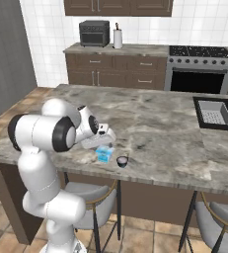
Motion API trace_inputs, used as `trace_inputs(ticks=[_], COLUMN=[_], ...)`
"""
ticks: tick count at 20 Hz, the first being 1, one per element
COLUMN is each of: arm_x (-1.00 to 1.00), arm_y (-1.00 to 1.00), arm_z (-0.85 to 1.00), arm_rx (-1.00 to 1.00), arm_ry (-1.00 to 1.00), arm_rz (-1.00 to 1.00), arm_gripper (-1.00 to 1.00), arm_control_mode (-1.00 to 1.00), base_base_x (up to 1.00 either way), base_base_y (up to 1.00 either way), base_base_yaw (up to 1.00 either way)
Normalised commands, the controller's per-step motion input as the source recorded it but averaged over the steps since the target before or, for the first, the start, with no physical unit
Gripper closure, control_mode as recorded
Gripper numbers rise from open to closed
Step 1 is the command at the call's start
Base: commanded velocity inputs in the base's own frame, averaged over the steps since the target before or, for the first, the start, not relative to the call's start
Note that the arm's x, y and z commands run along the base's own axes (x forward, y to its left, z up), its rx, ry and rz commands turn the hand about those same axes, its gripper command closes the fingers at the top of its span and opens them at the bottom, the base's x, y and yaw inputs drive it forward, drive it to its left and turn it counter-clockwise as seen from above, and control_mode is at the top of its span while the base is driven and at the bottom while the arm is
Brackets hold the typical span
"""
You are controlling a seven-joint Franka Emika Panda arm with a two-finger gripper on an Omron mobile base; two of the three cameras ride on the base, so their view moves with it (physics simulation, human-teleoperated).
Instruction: Stack the yogurt containers by placing the smaller containers on top of the larger containers.
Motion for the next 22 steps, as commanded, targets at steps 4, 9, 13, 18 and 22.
trace_inputs(ticks=[4,9,13,18,22], arm_x=[0.00,-0.09,-0.10,-0.09,-0.02], arm_y=[-0.01,-0.05,-0.02,-0.02,0.00], arm_z=[-0.06,0.00,0.04,0.27,0.47], arm_rx=[-0.01,0.00,0.00,0.00,0.00], arm_ry=[0.00,-0.02,-0.01,-0.04,-0.06], arm_rz=[0.00,0.00,0.00,0.00,0.00], arm_gripper=[1.00,1.00,1.00,1.00,1.00], arm_control_mode=[-1.00,-1.00,-1.00,-1.00,-1.00], base_base_x=[0.00,0.00,0.00,0.00,0.00], base_base_y=[0.00,0.00,0.00,0.00,0.00], base_base_yaw=[0.00,0.00,0.00,0.00,0.00])
